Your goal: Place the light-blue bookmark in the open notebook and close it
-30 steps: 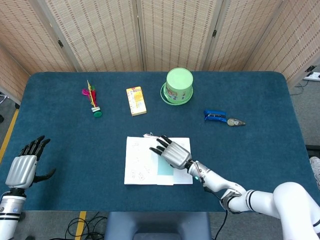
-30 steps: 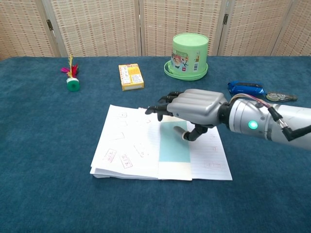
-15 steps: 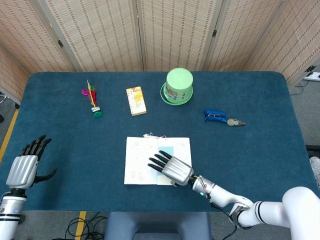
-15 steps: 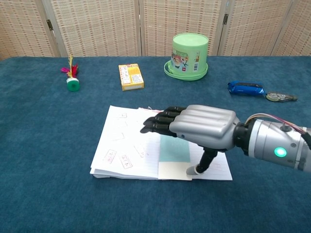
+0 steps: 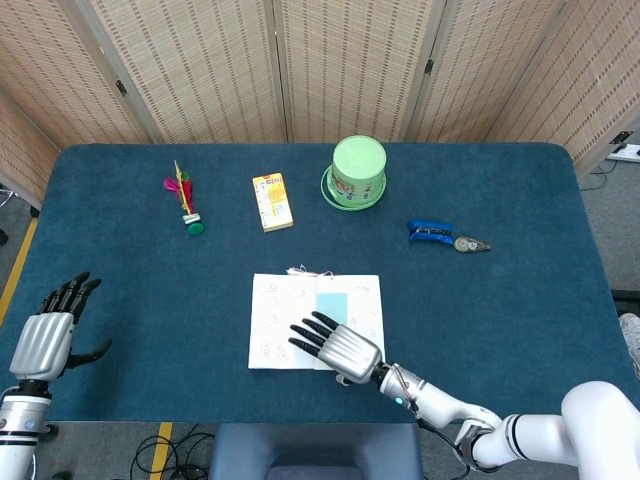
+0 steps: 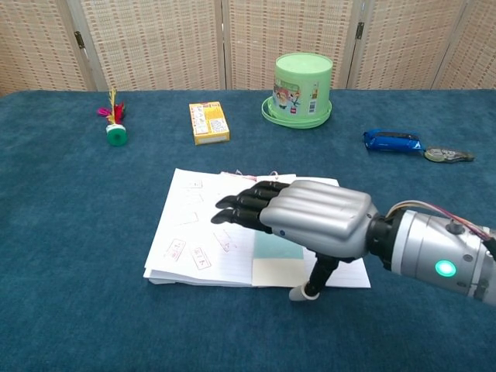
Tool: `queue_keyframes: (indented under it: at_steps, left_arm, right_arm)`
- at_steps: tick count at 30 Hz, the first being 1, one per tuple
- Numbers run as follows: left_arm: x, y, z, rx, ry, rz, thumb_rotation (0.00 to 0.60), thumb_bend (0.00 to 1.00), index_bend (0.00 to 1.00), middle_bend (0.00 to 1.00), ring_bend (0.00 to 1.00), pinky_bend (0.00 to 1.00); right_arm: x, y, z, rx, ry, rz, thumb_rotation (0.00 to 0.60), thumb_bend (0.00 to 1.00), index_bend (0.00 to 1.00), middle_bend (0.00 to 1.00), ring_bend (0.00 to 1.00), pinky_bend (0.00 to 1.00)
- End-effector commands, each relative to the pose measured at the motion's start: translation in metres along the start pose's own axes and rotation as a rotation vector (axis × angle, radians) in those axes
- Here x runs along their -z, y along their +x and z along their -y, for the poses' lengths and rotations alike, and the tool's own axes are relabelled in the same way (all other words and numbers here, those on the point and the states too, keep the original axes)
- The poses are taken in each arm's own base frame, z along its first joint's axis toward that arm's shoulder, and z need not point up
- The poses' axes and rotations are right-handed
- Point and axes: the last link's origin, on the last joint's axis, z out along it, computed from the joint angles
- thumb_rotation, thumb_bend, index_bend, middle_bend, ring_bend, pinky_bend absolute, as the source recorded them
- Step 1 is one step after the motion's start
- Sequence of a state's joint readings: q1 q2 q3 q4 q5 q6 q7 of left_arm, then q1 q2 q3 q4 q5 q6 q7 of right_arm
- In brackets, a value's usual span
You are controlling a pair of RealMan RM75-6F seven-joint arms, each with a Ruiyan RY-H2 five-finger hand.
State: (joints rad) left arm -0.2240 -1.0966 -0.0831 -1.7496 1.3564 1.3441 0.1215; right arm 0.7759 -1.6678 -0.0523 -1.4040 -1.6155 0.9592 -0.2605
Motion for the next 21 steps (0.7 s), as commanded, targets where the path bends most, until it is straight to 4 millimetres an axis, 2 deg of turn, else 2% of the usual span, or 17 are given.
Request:
queue_keyframes:
  at_steps: [1, 12, 21]
  left_arm:
    - [0.0002, -0.0003, 0.0005, 0.0, 0.0, 0.002, 0.6, 0.27, 0.13, 0.06, 0.1, 0.16]
    - [-0.0002, -0.0009, 0.004, 0.003, 0.006, 0.004, 0.6, 0.27, 0.13, 0.06, 0.1, 0.16]
    - [-0.0012, -0.0019, 0.0038, 0.005, 0.005, 0.005, 0.6, 0.27, 0.13, 0.06, 0.1, 0.16]
  right_arm:
    - [-0.0045, -0.0012, 0.0011, 0.007, 0.001, -0.002, 0.6, 0.01, 0.0, 0.0, 0.0, 0.0]
    - [-0.0139, -0.0052, -0.0012, 0.029, -0.005, 0.012, 0.6, 0.01, 0.0, 0.0, 0.0, 0.0]
    - [-0.0136, -0.0059, -0.0063, 0.041, -0.022, 0.021, 0.6, 0.01, 0.0, 0.0, 0.0, 0.0]
